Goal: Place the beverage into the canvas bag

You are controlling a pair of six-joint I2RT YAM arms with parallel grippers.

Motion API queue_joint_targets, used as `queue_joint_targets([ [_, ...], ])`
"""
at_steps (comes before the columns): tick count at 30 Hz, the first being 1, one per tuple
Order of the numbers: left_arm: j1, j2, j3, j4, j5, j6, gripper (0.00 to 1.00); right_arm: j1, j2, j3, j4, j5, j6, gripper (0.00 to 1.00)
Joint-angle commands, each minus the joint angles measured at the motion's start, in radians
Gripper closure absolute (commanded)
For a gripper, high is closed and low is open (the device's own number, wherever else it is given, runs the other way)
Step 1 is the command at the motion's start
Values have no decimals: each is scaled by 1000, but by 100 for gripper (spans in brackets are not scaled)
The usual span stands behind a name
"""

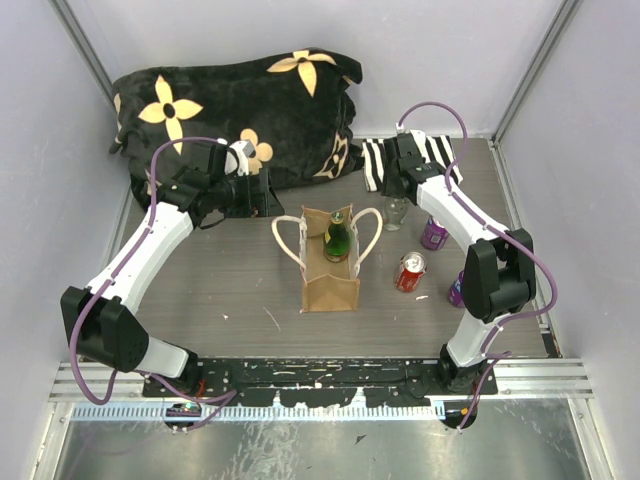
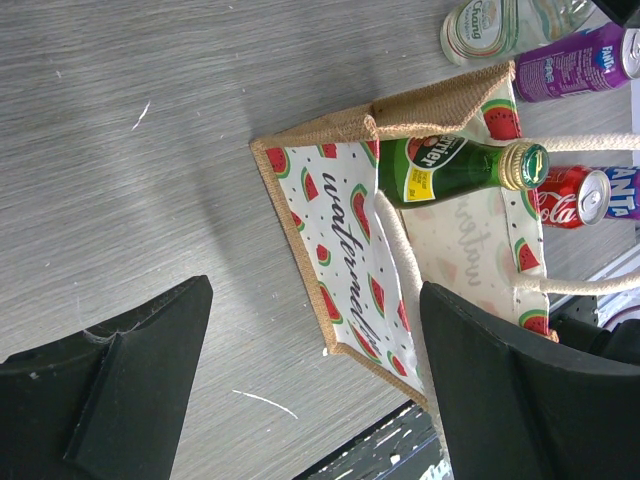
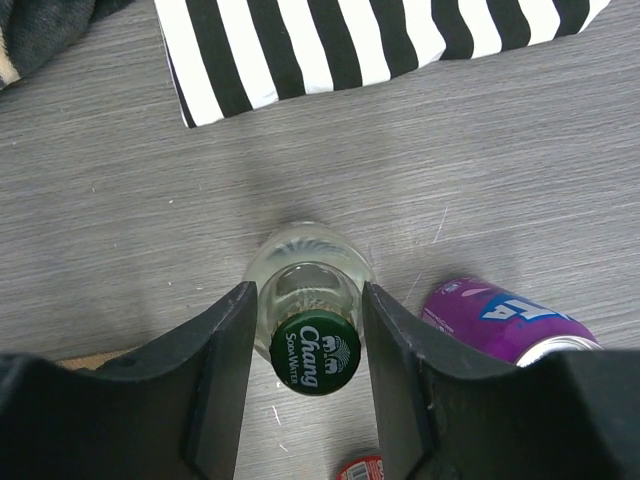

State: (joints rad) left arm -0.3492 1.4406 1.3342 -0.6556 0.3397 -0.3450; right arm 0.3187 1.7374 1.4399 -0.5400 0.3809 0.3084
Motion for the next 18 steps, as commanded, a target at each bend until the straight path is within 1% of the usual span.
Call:
queue_joint_targets([
  [1,2,-10,-7,15,14,2,8,-6,-18,58,-22,31,4,50],
  [8,1,-13,-10,16,13,2,8,-6,-25,50,-18,30,5,57],
  [11,2,-15,-11,17,14,2,8,-6,-35,17,15,20,6,56],
  [14,2,-14,-14,18,12,2,8,-6,-56,-41,69,17,14,53],
  [18,2,-16,-22,20,11,4,8,-6,-107,-151,181,36,13,52],
])
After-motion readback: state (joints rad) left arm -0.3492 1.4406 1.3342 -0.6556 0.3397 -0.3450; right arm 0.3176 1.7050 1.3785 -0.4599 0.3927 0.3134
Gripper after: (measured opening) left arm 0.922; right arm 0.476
